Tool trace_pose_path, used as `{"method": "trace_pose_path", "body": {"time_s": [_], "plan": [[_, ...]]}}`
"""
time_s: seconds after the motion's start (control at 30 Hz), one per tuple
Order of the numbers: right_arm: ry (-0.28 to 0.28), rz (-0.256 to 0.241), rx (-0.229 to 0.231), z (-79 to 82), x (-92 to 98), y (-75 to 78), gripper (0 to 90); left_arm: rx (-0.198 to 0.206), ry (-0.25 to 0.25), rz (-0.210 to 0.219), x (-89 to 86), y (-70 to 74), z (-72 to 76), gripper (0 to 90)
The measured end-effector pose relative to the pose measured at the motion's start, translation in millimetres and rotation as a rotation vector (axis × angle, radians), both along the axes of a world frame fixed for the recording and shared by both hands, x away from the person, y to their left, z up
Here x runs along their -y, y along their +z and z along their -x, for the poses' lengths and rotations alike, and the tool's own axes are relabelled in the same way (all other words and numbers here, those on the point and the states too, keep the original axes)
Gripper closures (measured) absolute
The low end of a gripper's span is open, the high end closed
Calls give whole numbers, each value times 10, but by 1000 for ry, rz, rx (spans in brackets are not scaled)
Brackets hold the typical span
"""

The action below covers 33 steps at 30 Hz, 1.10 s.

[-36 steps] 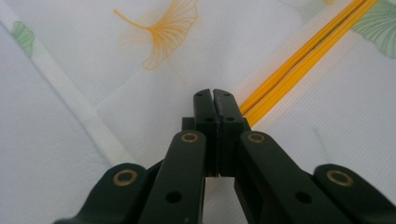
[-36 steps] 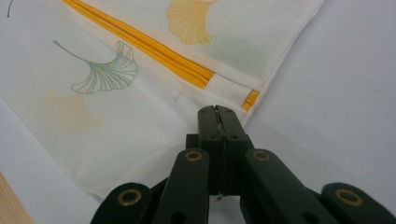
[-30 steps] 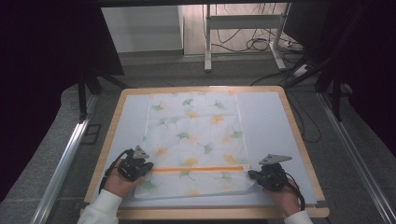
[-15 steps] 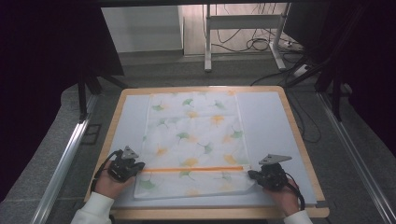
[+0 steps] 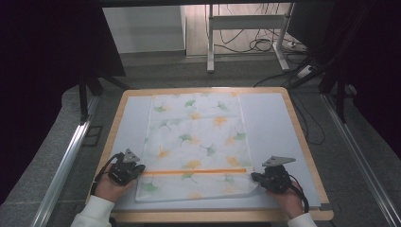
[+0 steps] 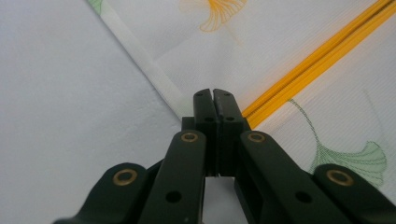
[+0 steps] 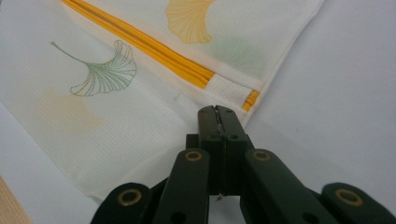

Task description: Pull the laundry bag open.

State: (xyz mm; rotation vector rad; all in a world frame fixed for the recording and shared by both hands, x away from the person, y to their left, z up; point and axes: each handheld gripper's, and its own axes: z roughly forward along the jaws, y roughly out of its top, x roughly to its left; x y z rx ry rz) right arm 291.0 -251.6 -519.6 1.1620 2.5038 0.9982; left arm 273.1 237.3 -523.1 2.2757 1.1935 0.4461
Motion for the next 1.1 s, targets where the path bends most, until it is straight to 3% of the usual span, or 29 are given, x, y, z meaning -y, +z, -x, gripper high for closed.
{"method": "trace_pose_path", "body": {"time_s": [0.23, 0.37, 0.43, 0.53, 0.7, 0.8, 0.9, 1.03, 1.1], "plan": [[-3, -3, 1, 7, -1, 3, 899, 2, 3, 50, -27, -4, -15, 900], [4, 11, 11, 35, -8, 17, 897, 55, 17, 63, -44, 2, 4, 864], [10, -1, 13, 54, -8, 28, 893, 79, 34, 108, -62, 32, 9, 773], [20, -35, 55, 75, -16, 68, 809, 107, 41, 161, -88, 95, -7, 682], [39, -73, 112, 71, -28, 130, 631, 155, 30, 190, -42, 142, -32, 534], [-9, -69, 164, 14, -34, 178, 489, 175, 37, 201, -24, 172, -36, 473], [-46, -76, 195, -107, 7, 195, 435, 185, 53, 214, -54, 203, -66, 445], [-90, -93, 193, -248, 152, 182, 409, 184, 104, 259, -153, 214, -173, 421], [-104, -83, 200, -301, 229, 161, 406, 189, 128, 248, -180, 198, -245, 421]]}}
